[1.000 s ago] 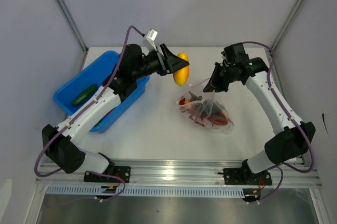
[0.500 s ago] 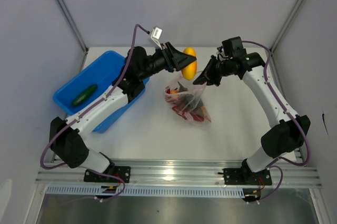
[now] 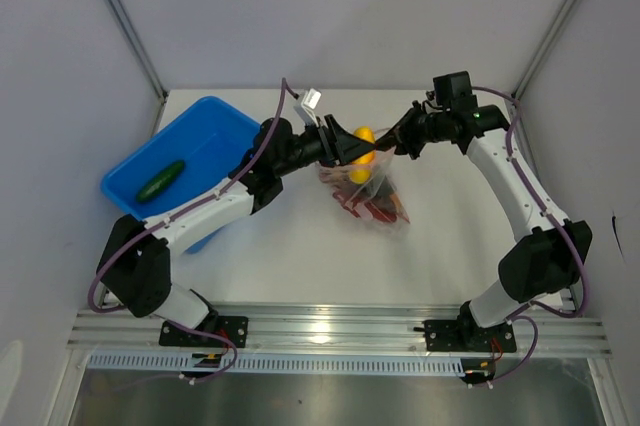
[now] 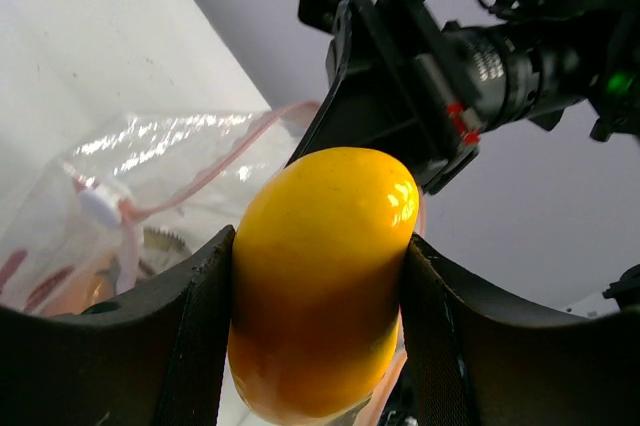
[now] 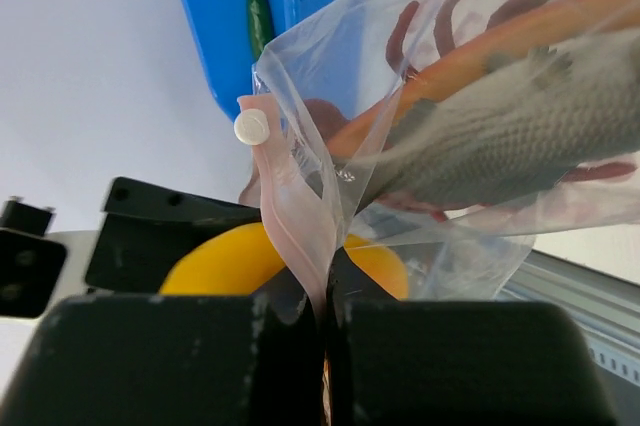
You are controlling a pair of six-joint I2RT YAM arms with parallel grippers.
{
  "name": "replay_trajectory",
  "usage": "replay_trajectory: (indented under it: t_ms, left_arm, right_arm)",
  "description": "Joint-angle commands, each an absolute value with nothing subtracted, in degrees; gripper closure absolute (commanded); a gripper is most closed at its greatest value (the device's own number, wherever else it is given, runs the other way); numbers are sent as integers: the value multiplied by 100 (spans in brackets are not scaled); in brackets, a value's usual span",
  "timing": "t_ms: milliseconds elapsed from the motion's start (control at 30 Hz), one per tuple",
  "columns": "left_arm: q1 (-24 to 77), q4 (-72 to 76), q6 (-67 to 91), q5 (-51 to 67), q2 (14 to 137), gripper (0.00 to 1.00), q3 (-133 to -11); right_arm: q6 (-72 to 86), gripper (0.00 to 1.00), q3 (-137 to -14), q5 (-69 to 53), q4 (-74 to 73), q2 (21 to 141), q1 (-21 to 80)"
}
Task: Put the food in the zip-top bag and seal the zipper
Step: Place the fake fruit in the zipper food storage bag, then adjust the zipper food storage bag at the center of the board.
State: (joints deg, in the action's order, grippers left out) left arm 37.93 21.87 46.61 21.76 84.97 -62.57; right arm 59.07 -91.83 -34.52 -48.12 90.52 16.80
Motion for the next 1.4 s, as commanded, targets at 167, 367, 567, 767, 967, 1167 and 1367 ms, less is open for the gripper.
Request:
replay_trajectory:
  t_ms: [167,367,567,767,967,1167,1367]
  left_arm:
    - [3920,2418,4685,2409,8394,27,-6179]
    - [3920,1083,3684,1768,7990,0,-6573]
    - [3841,-698,2988,881,7603,0,-7171]
    - [3569,-2151,2997,-289,7260,3,-7435]
    - [3314,-2926,3252,-2,7479,14,-7488]
    - [3313,-3322,3068,808,8041,34,-7988]
    - [3322,-2875,2857,1625,7998,47,-7744]
  right_arm:
    - [6513,100,-9132,-4017,-3972,8648,1679]
    - [6346,100,-9114,-4043,-4078,8631,1635]
    - [6074,100,-9114,-4052,-4227,8631,1626]
    - [5722,100,-9123,-3981,-4438,8622,1626]
    - [5590,100,-9149,-3999,-4491,8622,1617]
    - [5405,100,-9149,-3946,-4641,8613,1617]
    - [5318,100,-9158,-3911,-4684,8613,1591]
